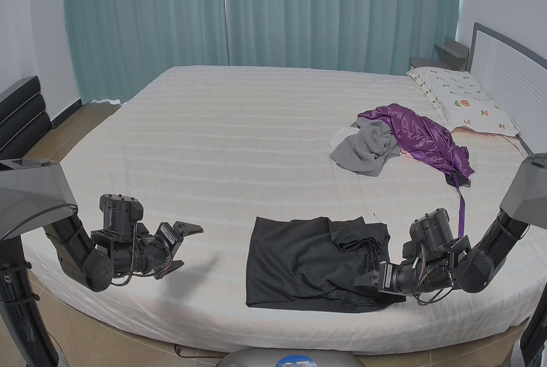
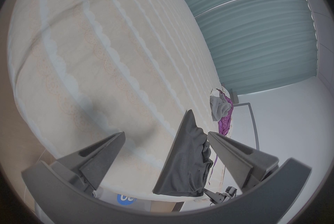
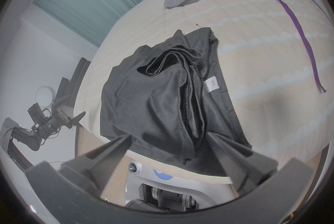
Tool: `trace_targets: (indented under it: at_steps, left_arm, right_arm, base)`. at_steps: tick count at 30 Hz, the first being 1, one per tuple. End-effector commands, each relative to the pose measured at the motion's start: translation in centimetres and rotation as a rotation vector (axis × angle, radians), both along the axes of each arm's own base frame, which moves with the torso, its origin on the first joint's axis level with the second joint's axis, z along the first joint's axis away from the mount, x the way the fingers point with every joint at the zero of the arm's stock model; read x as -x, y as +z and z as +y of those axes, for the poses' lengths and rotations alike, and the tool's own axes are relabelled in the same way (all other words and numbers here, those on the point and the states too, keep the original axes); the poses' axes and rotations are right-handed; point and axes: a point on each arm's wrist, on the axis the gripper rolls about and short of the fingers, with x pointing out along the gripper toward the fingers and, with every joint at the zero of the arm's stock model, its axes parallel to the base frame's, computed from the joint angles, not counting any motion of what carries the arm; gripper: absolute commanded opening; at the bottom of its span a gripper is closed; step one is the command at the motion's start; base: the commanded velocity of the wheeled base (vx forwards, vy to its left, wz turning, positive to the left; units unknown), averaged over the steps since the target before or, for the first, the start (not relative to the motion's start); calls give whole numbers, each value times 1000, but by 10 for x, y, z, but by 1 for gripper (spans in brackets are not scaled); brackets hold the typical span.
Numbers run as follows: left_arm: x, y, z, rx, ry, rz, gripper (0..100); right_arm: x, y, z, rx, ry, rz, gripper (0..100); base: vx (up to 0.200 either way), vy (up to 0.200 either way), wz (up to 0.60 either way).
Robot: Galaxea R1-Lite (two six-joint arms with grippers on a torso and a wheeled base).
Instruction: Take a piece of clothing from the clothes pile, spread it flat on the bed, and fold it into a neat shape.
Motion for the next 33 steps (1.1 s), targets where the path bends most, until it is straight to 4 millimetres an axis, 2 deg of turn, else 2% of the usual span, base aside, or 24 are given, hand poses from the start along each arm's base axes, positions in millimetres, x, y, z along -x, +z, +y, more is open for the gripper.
trace_targets:
  at_steps: [1, 8, 11, 15, 22, 30, 31, 33]
  left_arm:
    - [0, -1, 0, 0, 1, 2, 100]
    - [0, -1, 0, 0, 1, 2, 100]
    - [0, -1, 0, 1, -1, 2, 100]
    - [0, -1, 0, 0, 1, 2, 100]
    - [0, -1, 0, 0, 1, 2, 100]
    - [0, -1, 0, 0, 1, 2, 100]
    - [0, -1, 0, 1, 1, 2, 100]
    - [0, -1, 0, 0, 1, 2, 100]
  right_arm:
    - [0, -7, 0, 13, -2, 19, 0]
    - [6, -4, -8, 20, -20, 28, 0]
    - [9, 7, -16, 11, -42, 4, 0]
    - [16, 14, -22, 9, -56, -6, 0]
    - [29, 12, -31, 25, -60, 14, 0]
    - [30, 15, -38, 44, -58, -4, 0]
    - [30, 15, -39, 45, -57, -3, 100]
    - [31, 14, -39, 55, -43, -3, 100]
  base:
    - [0, 0, 0]
    - [0, 0, 0]
    - [0, 0, 0]
    - [0, 0, 0]
    - [0, 0, 0]
    - [0, 0, 0]
    - [0, 0, 0]
    - [0, 0, 0]
